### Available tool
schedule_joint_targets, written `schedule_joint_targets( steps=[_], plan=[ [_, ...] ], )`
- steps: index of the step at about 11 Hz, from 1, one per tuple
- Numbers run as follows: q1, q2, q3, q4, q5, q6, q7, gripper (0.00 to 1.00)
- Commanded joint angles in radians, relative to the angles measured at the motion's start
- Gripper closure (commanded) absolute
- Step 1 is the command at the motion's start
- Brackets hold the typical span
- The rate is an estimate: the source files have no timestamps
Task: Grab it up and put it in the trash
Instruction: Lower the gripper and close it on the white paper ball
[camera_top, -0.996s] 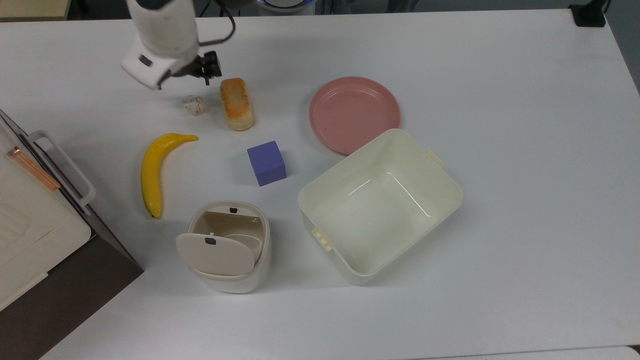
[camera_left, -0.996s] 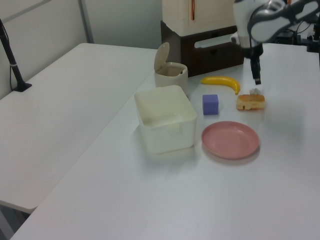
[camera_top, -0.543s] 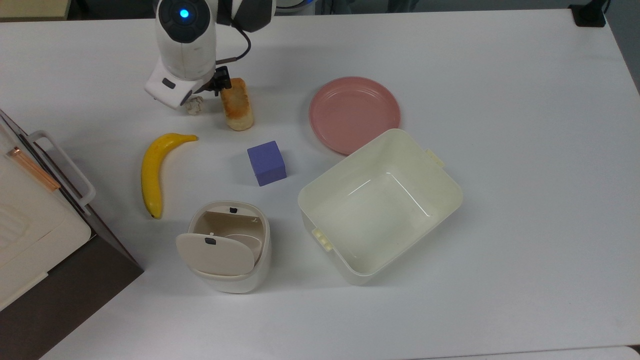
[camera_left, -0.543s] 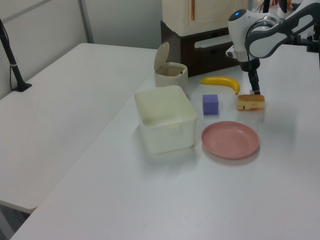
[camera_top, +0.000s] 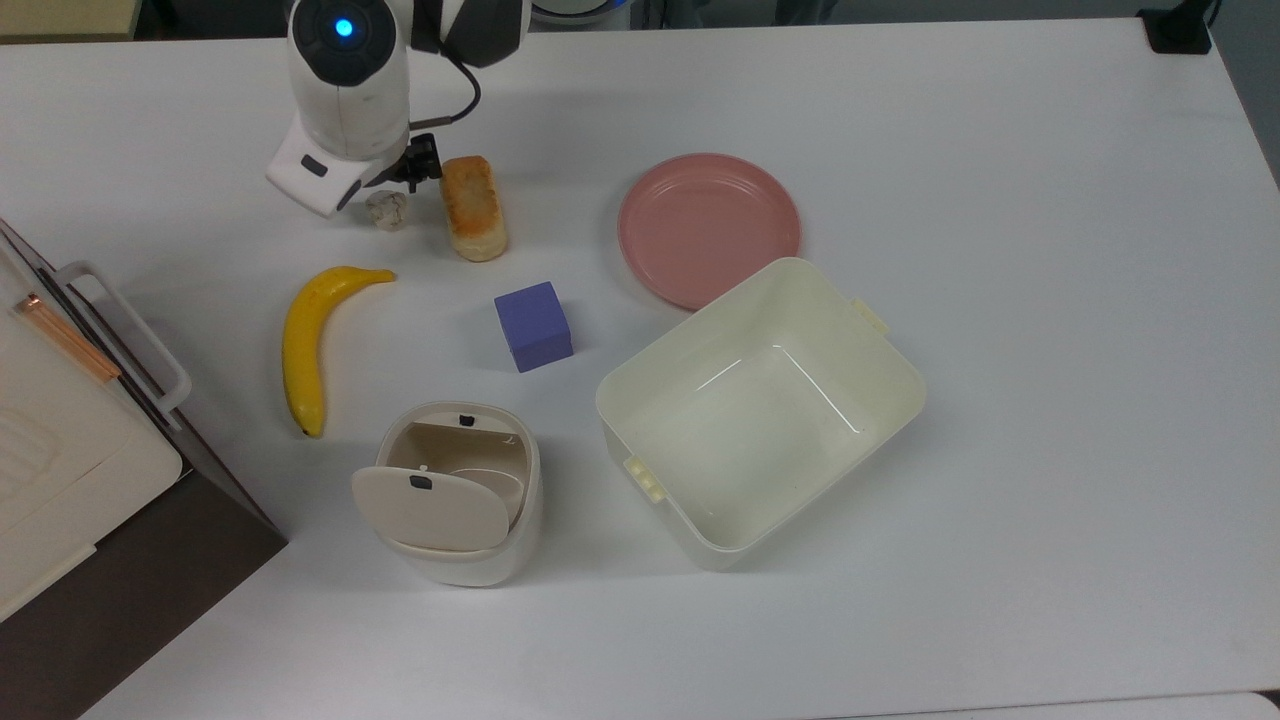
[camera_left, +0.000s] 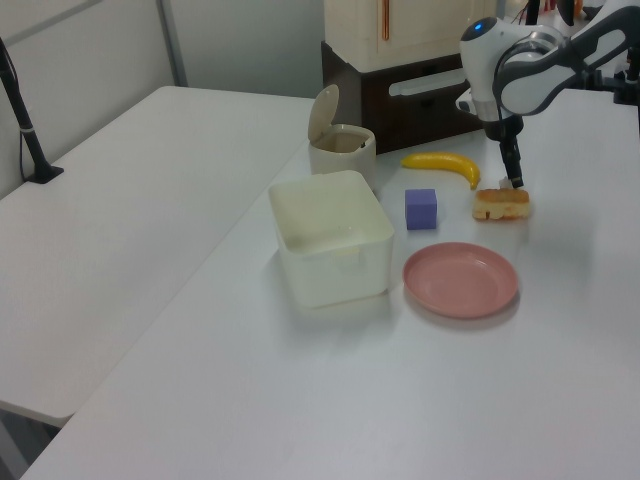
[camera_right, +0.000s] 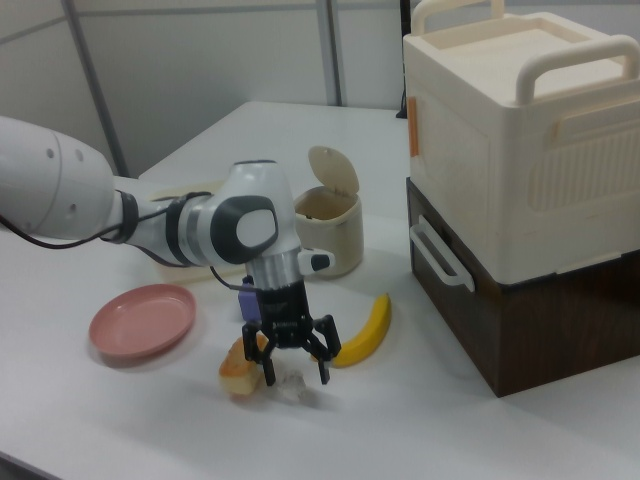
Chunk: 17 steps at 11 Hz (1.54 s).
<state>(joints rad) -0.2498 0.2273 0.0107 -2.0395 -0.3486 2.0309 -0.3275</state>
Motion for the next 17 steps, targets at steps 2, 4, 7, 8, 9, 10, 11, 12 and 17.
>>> schedule_joint_targets(
  steps=[2,4,7,8,9,10,11,12,17],
  plan=[
    [0.009,0.047,-0.008,-0.008,-0.04,0.051,-0.002,0.03],
    [0.012,0.046,-0.002,-0.008,-0.04,0.04,-0.001,0.08],
    [0.017,0.043,0.0,-0.002,-0.036,0.017,0.004,0.84],
    [0.02,0.04,0.002,-0.001,-0.033,0.006,0.008,1.0],
    [0.021,0.04,0.002,0.001,-0.033,0.006,0.042,1.0],
    [0.021,0.038,0.002,0.007,-0.032,0.008,0.076,1.0],
    [0.021,0.033,0.002,0.024,-0.026,0.006,0.09,1.0],
    [0.014,0.017,0.002,0.037,-0.021,0.006,0.09,1.0],
    [0.007,-0.072,0.002,0.191,0.173,-0.116,0.082,1.0]
  ],
)
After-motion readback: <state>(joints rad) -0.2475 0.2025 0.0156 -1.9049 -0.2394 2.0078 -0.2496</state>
